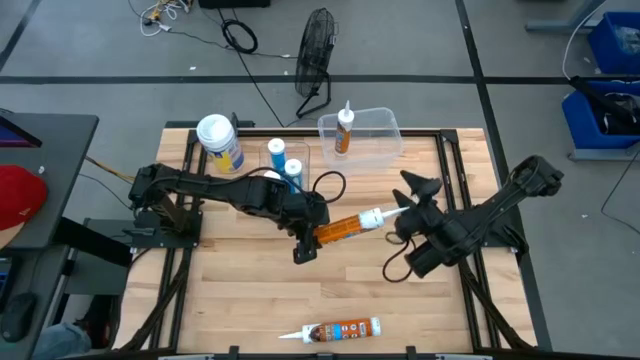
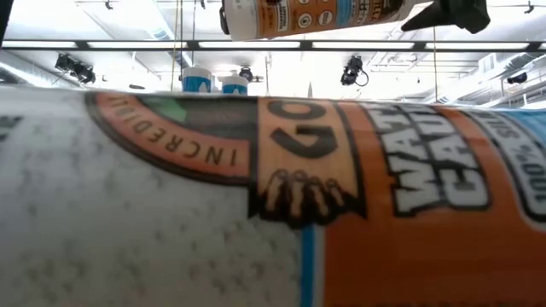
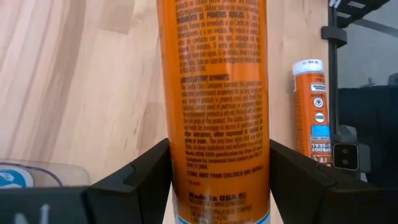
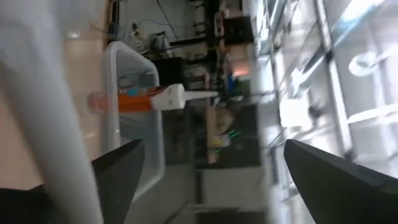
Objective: Pick & place silicon tubes, Sealant and Lysol wipes
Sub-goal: Put the top orange sealant into the white bin
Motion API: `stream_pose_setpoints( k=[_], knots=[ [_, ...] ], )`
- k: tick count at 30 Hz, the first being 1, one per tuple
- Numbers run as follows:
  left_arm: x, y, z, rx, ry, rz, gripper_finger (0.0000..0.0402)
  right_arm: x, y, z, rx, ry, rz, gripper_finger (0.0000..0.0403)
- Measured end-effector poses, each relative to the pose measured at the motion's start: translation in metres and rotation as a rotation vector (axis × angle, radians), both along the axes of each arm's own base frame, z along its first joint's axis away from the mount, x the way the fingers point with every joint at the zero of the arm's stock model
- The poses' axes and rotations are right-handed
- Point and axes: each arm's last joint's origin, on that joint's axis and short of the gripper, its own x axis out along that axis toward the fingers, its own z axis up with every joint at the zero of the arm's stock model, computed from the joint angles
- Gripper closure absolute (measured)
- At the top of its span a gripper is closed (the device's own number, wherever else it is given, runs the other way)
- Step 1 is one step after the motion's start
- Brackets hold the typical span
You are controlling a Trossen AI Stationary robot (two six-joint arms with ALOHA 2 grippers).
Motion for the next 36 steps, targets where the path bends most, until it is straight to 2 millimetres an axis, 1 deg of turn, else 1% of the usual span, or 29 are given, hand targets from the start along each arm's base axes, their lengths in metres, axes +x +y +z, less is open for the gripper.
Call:
stream_pose_setpoints(
  k=[4, 8, 14, 16, 19, 22, 24, 26, 29, 32, 36],
  knots=[
    [0.001, 0.000, 0.000, 0.014, -0.011, 0.009, 0.0170, 0.000, -0.008, 0.001, 0.167, -0.157, -0.080, 0.0012],
    [0.001, 0.001, 0.000, 0.045, -0.012, 0.031, 0.0170, -0.006, -0.018, 0.006, 0.386, -0.326, -0.195, 0.0012],
    [0.001, 0.001, 0.001, 0.106, -0.023, 0.056, 0.0176, -0.026, -0.031, 0.019, 0.759, -0.716, -0.389, 0.0017],
    [0.001, 0.003, 0.001, 0.136, -0.027, 0.078, 0.0176, -0.034, -0.035, 0.025, 0.853, -0.818, -0.430, 0.0023],
    [0.001, 0.004, 0.001, 0.166, -0.031, 0.099, 0.0176, -0.044, -0.034, 0.031, 0.956, -0.902, -0.424, 0.0037],
    [0.001, 0.004, 0.001, 0.192, -0.033, 0.102, 0.0176, -0.051, -0.030, 0.035, 1.045, -0.887, -0.396, 0.0050],
    [0.001, 0.005, 0.001, 0.209, -0.044, 0.117, 0.0176, -0.054, -0.026, 0.034, 1.078, -0.883, -0.373, 0.0057],
    [0.002, 0.006, 0.002, 0.240, -0.059, 0.136, 0.0176, -0.059, -0.022, 0.030, 1.096, -0.884, -0.341, 0.0062],
    [0.003, 0.006, 0.003, 0.272, -0.075, 0.154, 0.0176, -0.063, -0.015, 0.013, 1.106, -0.925, -0.301, 0.0064],
    [0.006, 0.006, 0.006, 0.281, -0.111, 0.155, 0.0176, -0.065, -0.008, -0.009, 1.115, -1.035, -0.217, 0.0064],
    [0.011, 0.004, 0.011, 0.284, -0.186, 0.138, 0.0176, -0.061, 0.004, -0.039, 1.132, -1.214, -0.076, 0.0065]
  ],
)
